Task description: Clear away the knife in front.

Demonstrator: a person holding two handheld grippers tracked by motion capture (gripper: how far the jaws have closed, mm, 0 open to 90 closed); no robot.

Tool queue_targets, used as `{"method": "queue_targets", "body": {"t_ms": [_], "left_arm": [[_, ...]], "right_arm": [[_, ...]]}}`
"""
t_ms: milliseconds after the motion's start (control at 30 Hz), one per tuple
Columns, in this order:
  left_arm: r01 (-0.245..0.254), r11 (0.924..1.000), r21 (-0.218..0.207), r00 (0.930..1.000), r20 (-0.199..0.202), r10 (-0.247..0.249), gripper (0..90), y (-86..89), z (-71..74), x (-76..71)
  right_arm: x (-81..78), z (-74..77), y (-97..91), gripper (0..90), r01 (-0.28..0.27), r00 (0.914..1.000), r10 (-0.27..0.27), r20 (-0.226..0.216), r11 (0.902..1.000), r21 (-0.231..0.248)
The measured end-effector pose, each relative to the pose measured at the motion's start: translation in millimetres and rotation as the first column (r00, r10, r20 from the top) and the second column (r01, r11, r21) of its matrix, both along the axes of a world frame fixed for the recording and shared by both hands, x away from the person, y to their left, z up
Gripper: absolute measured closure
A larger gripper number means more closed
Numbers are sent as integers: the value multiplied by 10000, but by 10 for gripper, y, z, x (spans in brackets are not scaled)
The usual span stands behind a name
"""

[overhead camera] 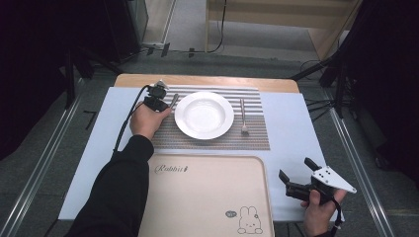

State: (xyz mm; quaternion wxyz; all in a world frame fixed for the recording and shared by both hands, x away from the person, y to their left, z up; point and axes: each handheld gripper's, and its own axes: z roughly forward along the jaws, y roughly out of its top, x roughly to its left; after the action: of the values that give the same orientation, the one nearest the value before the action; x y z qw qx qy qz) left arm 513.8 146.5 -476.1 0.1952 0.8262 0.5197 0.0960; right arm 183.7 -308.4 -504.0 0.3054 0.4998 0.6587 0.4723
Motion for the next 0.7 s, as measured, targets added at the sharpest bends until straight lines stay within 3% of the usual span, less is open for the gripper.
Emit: {"method": "queue_targets", "body": {"t_ms": [267, 533, 567, 600, 700], "left_arm": [[-102, 9997, 199, 9999, 87, 100, 788, -32, 2, -12], [343, 9992, 187, 9994, 83, -344, 796, -4, 7, 1], [327, 9990, 301, 9987, 370, -338, 796, -11, 1, -14], [257, 9971, 714, 9966, 756, -311, 797, -23, -9, -32], [328, 9985, 430, 9959, 832, -363, 798, 5, -6, -39]], "right_arm": [[4, 1, 14, 0, -8, 10000, 8, -60, 10000, -33], [7, 0, -9, 0, 50, 10000, -50, -62, 10000, 12], [8, 1, -10, 0, 53, 10000, -53, -54, 10000, 3], [8, 1, -11, 0, 50, 10000, -50, -50, 10000, 3], [0, 4, -19, 0, 64, 10000, -64, -36, 10000, 12]]}}
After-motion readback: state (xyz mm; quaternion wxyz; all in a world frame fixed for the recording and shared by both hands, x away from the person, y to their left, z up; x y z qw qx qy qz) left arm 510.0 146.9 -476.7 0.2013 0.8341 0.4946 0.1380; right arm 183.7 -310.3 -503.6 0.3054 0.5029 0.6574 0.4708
